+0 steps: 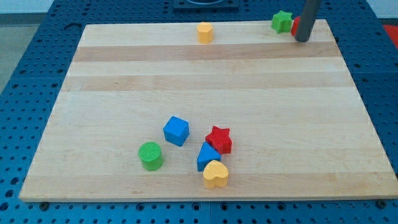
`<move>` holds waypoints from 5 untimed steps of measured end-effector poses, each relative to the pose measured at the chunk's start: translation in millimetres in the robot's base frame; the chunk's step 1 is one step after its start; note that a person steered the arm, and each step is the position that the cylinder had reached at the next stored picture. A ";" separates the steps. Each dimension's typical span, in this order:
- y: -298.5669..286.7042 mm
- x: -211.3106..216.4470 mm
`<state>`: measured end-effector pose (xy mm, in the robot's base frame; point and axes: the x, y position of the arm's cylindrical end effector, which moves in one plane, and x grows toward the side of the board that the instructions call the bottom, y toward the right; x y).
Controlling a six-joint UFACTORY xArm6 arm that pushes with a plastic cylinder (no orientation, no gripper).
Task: Push the yellow heart to the center
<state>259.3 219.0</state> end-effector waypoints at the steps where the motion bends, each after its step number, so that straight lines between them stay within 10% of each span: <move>1: 1.3 17.4; 5: -44.8 271.1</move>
<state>530.4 174.2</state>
